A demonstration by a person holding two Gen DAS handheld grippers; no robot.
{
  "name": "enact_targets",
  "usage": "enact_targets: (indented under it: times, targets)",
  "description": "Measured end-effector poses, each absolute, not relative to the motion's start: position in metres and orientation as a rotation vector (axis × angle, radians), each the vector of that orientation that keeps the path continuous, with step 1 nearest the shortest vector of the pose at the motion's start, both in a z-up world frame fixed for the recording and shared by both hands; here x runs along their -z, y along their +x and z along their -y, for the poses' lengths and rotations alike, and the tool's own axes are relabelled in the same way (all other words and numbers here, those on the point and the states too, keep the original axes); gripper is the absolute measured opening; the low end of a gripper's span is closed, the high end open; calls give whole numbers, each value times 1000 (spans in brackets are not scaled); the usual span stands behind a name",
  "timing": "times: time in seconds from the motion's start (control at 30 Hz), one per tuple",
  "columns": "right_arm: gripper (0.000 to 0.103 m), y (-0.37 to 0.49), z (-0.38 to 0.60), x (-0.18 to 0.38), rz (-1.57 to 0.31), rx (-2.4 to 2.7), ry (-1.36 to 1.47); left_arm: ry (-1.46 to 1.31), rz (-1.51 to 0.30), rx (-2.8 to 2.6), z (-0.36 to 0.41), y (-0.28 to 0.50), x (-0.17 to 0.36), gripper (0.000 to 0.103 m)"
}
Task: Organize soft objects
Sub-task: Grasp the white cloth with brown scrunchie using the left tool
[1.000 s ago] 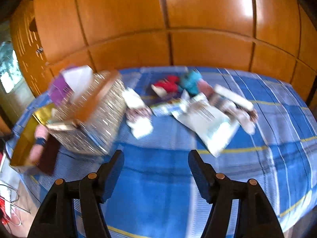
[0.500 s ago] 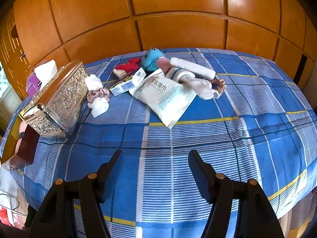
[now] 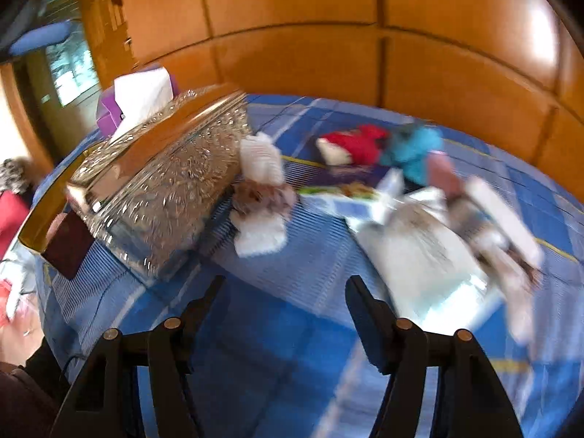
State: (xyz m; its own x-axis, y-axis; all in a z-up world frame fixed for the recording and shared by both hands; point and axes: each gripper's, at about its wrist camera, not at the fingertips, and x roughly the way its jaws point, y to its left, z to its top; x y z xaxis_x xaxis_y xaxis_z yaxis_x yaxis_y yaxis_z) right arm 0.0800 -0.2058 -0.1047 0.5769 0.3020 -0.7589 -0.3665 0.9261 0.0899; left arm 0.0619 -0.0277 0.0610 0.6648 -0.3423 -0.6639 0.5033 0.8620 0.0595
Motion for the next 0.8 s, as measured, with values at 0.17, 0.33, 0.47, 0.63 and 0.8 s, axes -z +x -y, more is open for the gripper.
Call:
enact_targets:
  times: [0.17,0.33,0.47,0.63,0.8]
  targets:
    - [65,109,182,114,-874,-486,-179,188,-714,447,0,63,-55,85]
    - [48,132,171,123,-887,-534,-255,143,-735,421,-15,63,-47,85]
    - [26,140,172,125,-907,-547,-220,142,-753,416,-15,65,-40,85]
    - [26,112,197,113,-941,-510,-74,138,-755,479,3,62,-40,85]
    - [30,61,232,111,-993,-409,8,180,-762,589,46,51,-36,85]
